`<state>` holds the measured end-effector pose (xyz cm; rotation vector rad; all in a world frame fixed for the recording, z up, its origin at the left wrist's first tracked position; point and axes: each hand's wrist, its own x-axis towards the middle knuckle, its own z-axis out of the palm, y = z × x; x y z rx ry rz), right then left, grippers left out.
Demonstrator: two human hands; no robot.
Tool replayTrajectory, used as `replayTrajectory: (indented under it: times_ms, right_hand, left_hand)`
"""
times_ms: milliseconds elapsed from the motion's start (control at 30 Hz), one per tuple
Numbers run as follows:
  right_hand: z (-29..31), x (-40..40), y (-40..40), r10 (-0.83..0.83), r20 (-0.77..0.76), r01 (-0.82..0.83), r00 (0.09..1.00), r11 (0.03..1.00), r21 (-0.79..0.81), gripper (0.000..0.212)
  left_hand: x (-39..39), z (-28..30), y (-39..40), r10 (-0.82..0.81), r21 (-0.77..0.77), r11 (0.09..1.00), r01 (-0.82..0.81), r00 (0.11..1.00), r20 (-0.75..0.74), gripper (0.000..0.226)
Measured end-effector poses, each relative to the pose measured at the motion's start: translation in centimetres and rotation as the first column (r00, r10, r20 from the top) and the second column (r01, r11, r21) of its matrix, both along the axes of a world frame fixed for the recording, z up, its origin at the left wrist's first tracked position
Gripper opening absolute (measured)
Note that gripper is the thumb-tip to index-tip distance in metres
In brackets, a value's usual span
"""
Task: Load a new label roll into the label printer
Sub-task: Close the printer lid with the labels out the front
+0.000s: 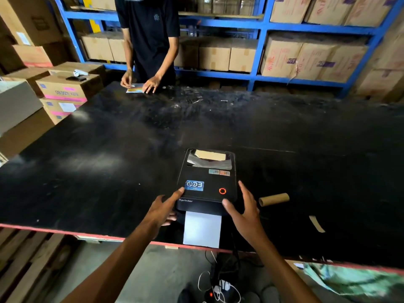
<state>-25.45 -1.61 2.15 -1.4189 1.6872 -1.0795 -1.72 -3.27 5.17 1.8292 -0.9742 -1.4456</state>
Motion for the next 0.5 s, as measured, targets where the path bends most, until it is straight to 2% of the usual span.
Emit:
replayTrajectory:
  times_ms: [67,167,333,500]
  right_hand:
    - [-0.2,0.1,0.2,-0.064,0.218,0.045,0.974,0.995,0.088,0.063]
    - [-0.2,0.2,0.2,-0.111,0.375,0.038,0.920,0.980,0.198,0.058]
    - [-0.1,0.3,1.1,-0.082,0.404,-0.028,0.911,0.966,0.258,0.047]
    - [0.1,1.0,1.6,-0.124,0.424,0.034,0.897,0.976,0.213,0.040]
  left_hand:
    - [0.0,-0.2,0.0,0.006,-0.015,1.000,-0.006,1.000,-0.010,0.085]
    - [-0.1,-0.5,0.1,0.020,-0.031,0.999,-0.020,1.000,-0.021,0.077]
    - [-0.4,-1.8,0.5,0.073,-0.051,0.996,-0.075,0.996,-0.042,0.064]
    - [-0.4,-2.2,0.4,0.099,-0.046,0.994,-0.102,0.993,-0.061,0.053]
